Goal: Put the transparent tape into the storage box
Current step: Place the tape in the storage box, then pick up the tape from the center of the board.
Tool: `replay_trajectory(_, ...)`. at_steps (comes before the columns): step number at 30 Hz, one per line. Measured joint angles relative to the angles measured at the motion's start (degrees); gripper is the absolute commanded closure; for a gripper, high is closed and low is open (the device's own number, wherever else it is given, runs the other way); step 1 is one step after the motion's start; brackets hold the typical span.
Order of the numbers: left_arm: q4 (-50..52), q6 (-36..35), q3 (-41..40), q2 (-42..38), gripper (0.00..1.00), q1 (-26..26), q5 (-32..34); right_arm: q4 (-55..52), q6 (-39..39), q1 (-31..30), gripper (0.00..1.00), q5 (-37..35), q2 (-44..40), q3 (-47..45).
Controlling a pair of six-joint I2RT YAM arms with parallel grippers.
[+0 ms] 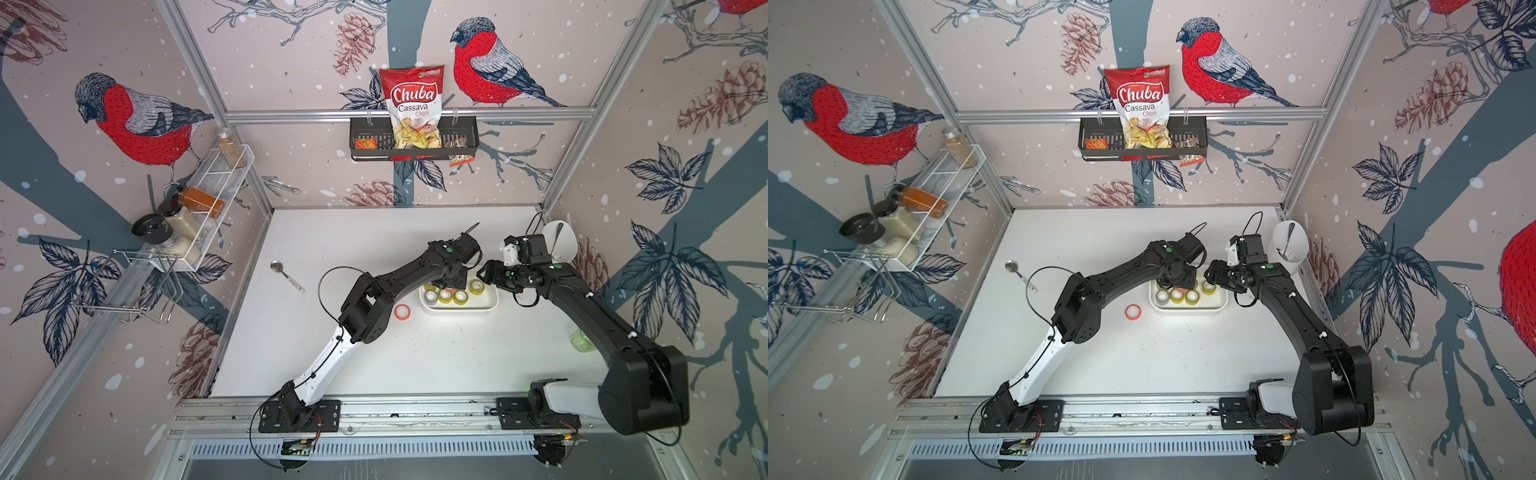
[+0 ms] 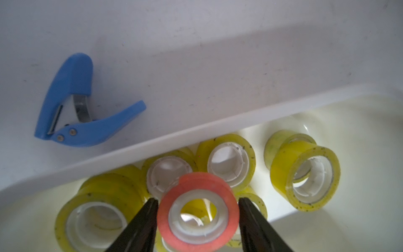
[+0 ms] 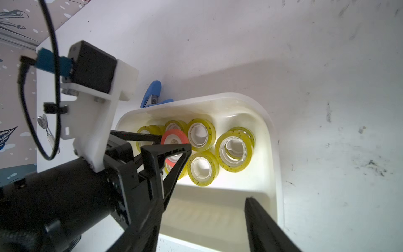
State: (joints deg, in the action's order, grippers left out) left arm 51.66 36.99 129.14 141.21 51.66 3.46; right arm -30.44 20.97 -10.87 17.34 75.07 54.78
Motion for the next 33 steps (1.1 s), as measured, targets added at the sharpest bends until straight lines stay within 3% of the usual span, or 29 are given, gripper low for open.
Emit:
replay_trajectory(8,-0.26,-0.52,0.22,-1.27,0.33,0.02,-0.46,0.07,0.00,0.00,0.35,0.00,0.11,0.39)
replay_trajectory(17,-0.52,-0.50,-0.96,-10.05,0.33,1.33,-0.48,-0.04,-0.92,-0.55,0.35,-0.70,-0.22,0.55)
replay_trajectory(25,-2.32,-0.48,-17.49,-24.68,0.34,0.57,2.08,-0.59,-2.86,-4.15,0.37,-1.29,0.33,1.62)
replay_trajectory(33,-7.15,0.11,-40.57,-41.79,0.36,-6.10,2.58,-1.66,-6.27,-12.26,0.37,-1.57,2.03,4.90)
